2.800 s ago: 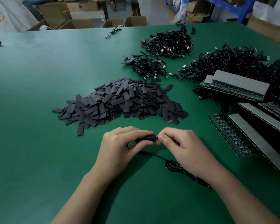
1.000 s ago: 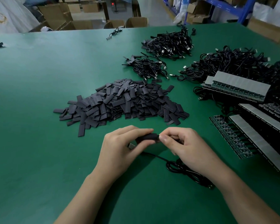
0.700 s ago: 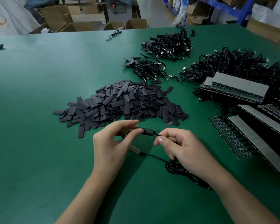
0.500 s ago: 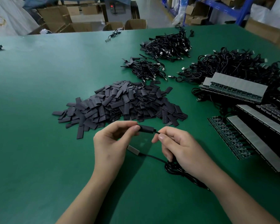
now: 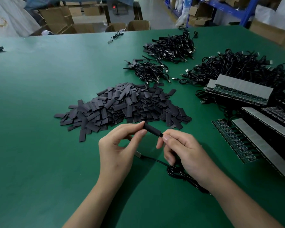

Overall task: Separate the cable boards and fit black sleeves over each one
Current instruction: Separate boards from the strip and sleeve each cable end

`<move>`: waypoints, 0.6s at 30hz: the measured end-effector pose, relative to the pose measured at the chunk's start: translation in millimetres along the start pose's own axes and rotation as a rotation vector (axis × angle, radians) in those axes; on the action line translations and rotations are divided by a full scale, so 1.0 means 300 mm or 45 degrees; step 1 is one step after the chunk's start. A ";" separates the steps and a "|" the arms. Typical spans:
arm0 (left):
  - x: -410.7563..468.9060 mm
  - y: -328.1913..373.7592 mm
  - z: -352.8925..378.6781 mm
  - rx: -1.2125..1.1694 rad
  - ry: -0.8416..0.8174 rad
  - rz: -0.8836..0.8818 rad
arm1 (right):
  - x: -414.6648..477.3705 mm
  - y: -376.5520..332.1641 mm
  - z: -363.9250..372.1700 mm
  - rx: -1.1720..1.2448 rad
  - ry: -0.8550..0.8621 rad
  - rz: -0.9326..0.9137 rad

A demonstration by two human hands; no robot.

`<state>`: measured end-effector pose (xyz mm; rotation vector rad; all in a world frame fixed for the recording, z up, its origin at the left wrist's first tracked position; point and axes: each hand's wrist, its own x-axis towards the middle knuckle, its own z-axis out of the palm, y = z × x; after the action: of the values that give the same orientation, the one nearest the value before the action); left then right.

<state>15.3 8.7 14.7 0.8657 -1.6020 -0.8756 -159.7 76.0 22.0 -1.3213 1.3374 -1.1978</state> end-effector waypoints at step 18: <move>0.004 0.000 0.005 -0.364 -0.120 -0.296 | -0.003 0.006 0.000 -0.139 0.013 -0.025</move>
<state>13.5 7.9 14.9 0.8255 -1.4280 -1.2923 -159.9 76.9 20.0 -1.4100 1.4169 -1.1599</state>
